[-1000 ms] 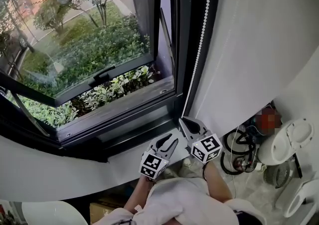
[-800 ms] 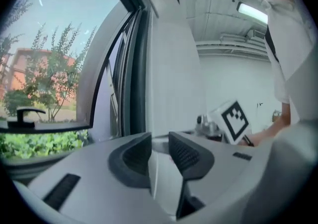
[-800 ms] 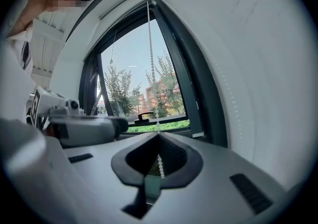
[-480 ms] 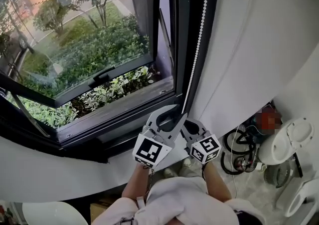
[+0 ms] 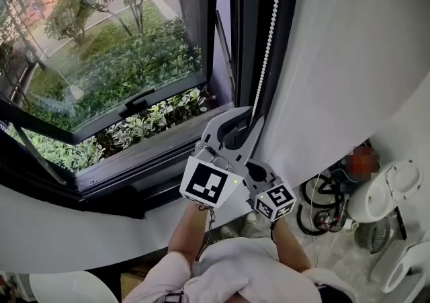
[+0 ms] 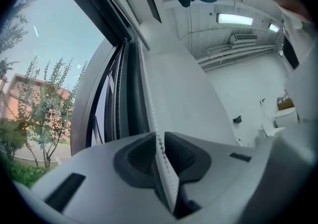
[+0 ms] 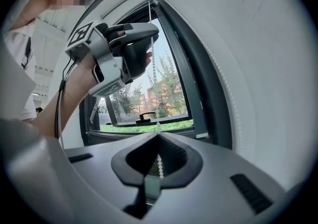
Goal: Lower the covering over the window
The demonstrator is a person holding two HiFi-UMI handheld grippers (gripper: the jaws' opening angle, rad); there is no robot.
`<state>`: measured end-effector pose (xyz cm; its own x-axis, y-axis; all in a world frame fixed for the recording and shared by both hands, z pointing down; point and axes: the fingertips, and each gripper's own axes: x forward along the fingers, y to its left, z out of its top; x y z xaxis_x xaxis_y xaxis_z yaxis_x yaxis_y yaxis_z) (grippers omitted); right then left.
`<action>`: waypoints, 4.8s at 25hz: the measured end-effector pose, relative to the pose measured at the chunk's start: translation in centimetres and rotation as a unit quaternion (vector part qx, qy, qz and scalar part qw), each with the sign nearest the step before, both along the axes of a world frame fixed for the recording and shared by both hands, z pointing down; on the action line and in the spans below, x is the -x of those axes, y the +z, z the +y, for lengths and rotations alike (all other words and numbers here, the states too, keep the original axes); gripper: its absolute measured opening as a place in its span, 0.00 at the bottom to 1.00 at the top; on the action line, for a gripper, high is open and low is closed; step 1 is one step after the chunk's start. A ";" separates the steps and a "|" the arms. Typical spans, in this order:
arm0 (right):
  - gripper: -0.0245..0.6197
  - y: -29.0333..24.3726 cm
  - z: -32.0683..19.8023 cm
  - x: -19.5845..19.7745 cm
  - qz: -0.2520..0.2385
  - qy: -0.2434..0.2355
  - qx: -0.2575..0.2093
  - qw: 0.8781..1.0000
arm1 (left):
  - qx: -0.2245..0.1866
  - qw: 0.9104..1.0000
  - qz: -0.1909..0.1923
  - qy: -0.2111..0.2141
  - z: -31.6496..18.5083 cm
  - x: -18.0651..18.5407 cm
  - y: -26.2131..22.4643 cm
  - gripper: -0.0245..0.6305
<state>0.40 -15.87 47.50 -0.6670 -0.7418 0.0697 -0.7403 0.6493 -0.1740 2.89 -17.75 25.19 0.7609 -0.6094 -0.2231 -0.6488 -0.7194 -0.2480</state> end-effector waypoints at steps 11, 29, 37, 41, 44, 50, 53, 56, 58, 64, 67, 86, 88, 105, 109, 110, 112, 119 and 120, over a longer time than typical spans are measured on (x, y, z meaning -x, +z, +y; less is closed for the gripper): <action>0.03 4.6 -0.1 0.1 0.035 0.000 0.050 0.998 | 0.059 0.998 -0.015 0.001 0.0 -0.6 4.9 0.07; 0.03 13.4 0.8 0.5 0.072 -0.005 0.141 0.987 | 0.145 0.989 -0.039 -0.009 -0.3 -0.3 14.0 0.07; 0.03 16.1 1.3 0.0 0.086 -0.005 0.170 0.982 | 0.174 0.984 -0.044 -0.014 -0.1 -0.3 16.8 0.07; 0.03 17.4 1.7 -0.2 0.091 -0.005 0.184 0.979 | 0.188 0.981 -0.039 -0.016 0.2 -0.4 18.2 0.07; 0.03 18.0 2.0 -0.2 0.094 -0.006 0.190 0.977 | 0.192 0.981 -0.033 -0.017 0.4 -0.4 18.9 0.07; 0.03 20.3 2.8 -0.7 0.113 -0.009 0.216 0.970 | 0.218 0.974 -0.048 -0.020 0.9 -0.7 21.5 0.07; 0.03 21.3 3.5 -1.0 0.116 -0.008 0.228 0.967 | 0.231 0.971 -0.051 -0.028 1.2 -0.5 22.8 0.07; 0.03 22.2 4.1 -1.2 0.121 -0.009 0.239 0.963 | 0.240 0.969 -0.049 -0.025 1.6 -0.9 23.6 0.07; 0.03 23.0 4.4 -1.2 0.127 -0.010 0.247 0.961 | 0.245 0.968 -0.050 -0.024 1.7 -1.1 24.4 0.07; 0.04 23.9 5.1 -2.3 0.137 -0.004 0.254 0.957 | 0.254 0.966 -0.048 -0.024 2.2 -1.3 25.4 0.07; 0.04 23.1 5.3 -2.4 0.144 -0.005 0.240 0.960 | 0.253 0.966 -0.053 -0.023 2.4 -1.3 25.4 0.07; 0.18 0.2 3.4 -6.7 0.079 0.076 0.020 0.994 | 0.254 0.966 -0.042 -0.017 3.1 -1.0 25.2 0.07; 0.18 -3.0 3.2 -6.4 0.077 0.071 -0.017 0.994 | 0.254 0.966 -0.042 -0.018 3.2 -0.9 25.3 0.07; 0.08 -16.0 0.6 -2.7 0.042 0.038 -0.172 0.984 | 0.250 0.967 -0.045 -0.012 3.5 -1.6 25.3 0.07; 0.04 -15.8 0.2 -2.7 0.007 0.043 -0.167 0.985 | 0.246 0.968 -0.045 -0.015 3.4 -1.6 25.2 0.07; 0.04 -15.7 0.1 -2.7 0.005 0.044 -0.165 0.985 | 0.246 0.968 -0.046 -0.017 3.4 -1.6 25.3 0.07; 0.04 -14.9 -0.2 -2.6 0.006 0.042 -0.157 0.987 | 0.251 0.966 -0.052 -0.020 3.5 -1.5 25.9 0.07; 0.04 -11.9 -0.7 -2.5 0.005 0.039 -0.129 0.991 | 0.273 0.959 -0.065 -0.028 3.8 -1.3 29.3 0.07; 0.04 -11.5 -0.8 -2.5 0.005 0.039 -0.126 0.991 | 0.277 0.958 -0.069 -0.028 3.8 -1.3 29.7 0.07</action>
<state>2.94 -16.69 35.97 -0.6079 -0.7853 -0.1177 -0.7903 0.6126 -0.0056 4.15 -13.95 54.88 0.7219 -0.6466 0.2466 -0.6796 -0.7296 0.0765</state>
